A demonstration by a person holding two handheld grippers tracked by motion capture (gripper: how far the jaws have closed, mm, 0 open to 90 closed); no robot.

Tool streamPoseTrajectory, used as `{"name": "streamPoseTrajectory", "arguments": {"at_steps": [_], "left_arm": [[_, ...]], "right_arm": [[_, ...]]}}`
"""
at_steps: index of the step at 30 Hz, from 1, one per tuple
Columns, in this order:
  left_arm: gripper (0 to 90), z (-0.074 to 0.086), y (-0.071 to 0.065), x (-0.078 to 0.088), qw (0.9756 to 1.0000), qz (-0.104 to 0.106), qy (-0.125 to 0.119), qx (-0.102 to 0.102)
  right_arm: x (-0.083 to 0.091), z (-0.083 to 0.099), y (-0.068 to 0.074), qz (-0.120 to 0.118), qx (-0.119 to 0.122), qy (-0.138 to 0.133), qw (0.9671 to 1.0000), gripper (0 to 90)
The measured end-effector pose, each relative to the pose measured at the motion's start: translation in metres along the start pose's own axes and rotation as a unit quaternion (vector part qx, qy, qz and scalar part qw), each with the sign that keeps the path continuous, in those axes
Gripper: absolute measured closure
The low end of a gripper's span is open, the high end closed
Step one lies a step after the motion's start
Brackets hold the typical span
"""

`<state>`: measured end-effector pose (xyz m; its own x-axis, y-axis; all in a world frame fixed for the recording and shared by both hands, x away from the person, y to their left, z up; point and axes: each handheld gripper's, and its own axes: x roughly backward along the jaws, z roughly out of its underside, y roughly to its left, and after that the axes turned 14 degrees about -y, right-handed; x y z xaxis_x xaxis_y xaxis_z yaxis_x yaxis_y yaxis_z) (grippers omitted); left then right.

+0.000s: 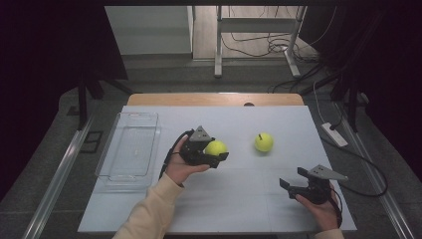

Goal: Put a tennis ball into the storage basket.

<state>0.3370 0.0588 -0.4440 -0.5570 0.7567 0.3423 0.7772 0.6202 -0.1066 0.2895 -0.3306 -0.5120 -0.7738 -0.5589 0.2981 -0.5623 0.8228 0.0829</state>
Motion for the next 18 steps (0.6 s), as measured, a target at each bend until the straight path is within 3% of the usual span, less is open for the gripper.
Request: {"name": "streamPoseTrajectory", "arguments": {"at_steps": [18], "left_arm": [[28.0, 0.001, 0.004, 0.016, 0.9997, -0.009, -0.020, 0.008]], "right_arm": [[0.001, 0.000, 0.001, 0.000, -0.001, 0.000, 1.0000, 12.1]]}}
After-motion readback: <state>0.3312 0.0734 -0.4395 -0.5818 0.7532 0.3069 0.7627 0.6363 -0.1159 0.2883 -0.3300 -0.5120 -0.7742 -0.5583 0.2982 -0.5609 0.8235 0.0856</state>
